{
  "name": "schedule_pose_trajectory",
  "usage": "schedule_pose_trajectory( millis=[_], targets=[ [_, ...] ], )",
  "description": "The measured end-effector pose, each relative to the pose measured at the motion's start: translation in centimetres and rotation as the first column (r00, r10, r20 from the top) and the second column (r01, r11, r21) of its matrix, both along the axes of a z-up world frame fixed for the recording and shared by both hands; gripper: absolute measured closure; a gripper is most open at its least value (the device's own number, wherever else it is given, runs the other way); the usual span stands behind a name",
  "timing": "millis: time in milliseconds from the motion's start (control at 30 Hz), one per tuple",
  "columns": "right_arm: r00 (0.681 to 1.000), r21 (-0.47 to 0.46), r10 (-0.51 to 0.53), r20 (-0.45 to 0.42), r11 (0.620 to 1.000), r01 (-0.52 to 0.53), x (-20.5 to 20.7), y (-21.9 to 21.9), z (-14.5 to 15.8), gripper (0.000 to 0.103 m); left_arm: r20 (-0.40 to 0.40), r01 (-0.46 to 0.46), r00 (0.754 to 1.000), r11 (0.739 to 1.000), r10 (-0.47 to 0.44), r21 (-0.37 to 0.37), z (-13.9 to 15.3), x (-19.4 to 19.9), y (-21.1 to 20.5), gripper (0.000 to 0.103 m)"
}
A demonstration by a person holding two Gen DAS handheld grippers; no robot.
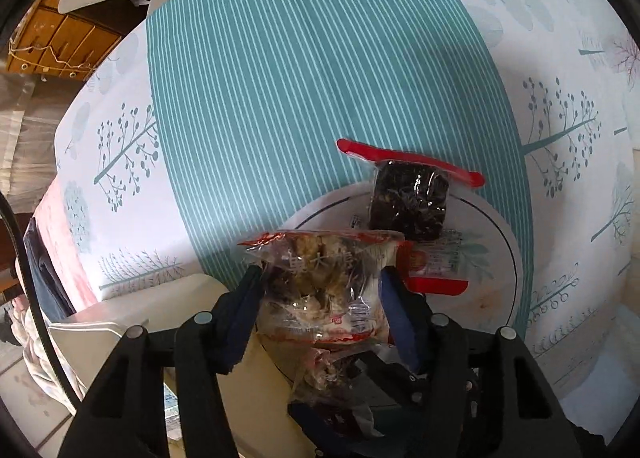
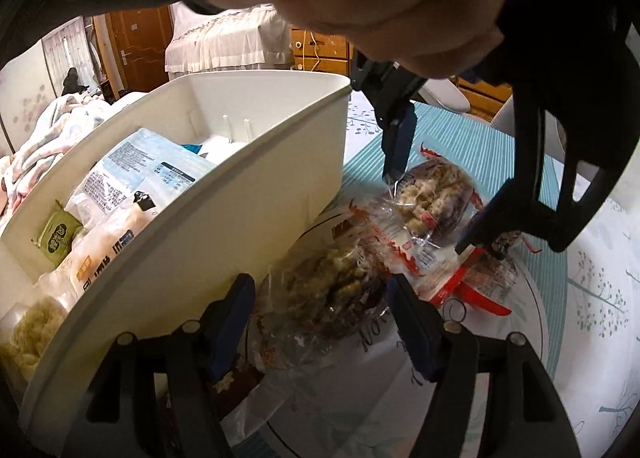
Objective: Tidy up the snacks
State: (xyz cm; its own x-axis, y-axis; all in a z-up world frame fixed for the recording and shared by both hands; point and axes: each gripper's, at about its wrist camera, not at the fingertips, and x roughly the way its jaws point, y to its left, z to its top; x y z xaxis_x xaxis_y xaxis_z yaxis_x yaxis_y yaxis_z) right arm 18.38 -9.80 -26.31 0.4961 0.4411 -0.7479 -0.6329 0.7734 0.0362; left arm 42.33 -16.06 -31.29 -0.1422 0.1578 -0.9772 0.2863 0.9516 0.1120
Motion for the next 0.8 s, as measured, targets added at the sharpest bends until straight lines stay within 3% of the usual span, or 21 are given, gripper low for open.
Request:
schedule_pose_trajectory(
  millis=[200, 500, 533, 567, 800],
  targets=[
    [1.000, -0.037, 0.004, -0.006, 0.999, -0.004, 0.0, 0.5, 0.3, 0.041, 0.002, -0.031, 1.000, 0.999, 0.031, -0.025, 0.7, -0.1, 1.3, 0.052],
    [0.999, -0.071, -0.002, -0.039, 0.997, -0.001, -1.2, 0.8, 1.1, 0.060, 0.030, -0.027, 0.999, 0.997, 0.029, -0.074, 4.1, -2.2, 1.6, 0.053],
    [0.999, -0.059, -0.009, -0.044, 0.998, 0.006, -1.2, 0.8, 1.3, 0.071, 0.038, -0.027, 0.999, 0.996, 0.031, -0.083, 4.7, -2.4, 1.6, 0.053],
    [0.999, -0.054, -0.012, -0.049, 0.999, 0.009, -1.1, 0.7, 1.4, 0.103, 0.042, -0.027, 0.999, 0.996, 0.031, -0.087, 5.4, -2.8, 1.4, 0.053],
    [0.991, -0.050, -0.035, -0.130, 0.998, 0.029, -1.1, 1.1, 1.2, 0.103, 0.096, -0.043, 0.994, 0.991, 0.056, -0.130, 9.5, -4.5, 2.4, 0.053]
  ],
)
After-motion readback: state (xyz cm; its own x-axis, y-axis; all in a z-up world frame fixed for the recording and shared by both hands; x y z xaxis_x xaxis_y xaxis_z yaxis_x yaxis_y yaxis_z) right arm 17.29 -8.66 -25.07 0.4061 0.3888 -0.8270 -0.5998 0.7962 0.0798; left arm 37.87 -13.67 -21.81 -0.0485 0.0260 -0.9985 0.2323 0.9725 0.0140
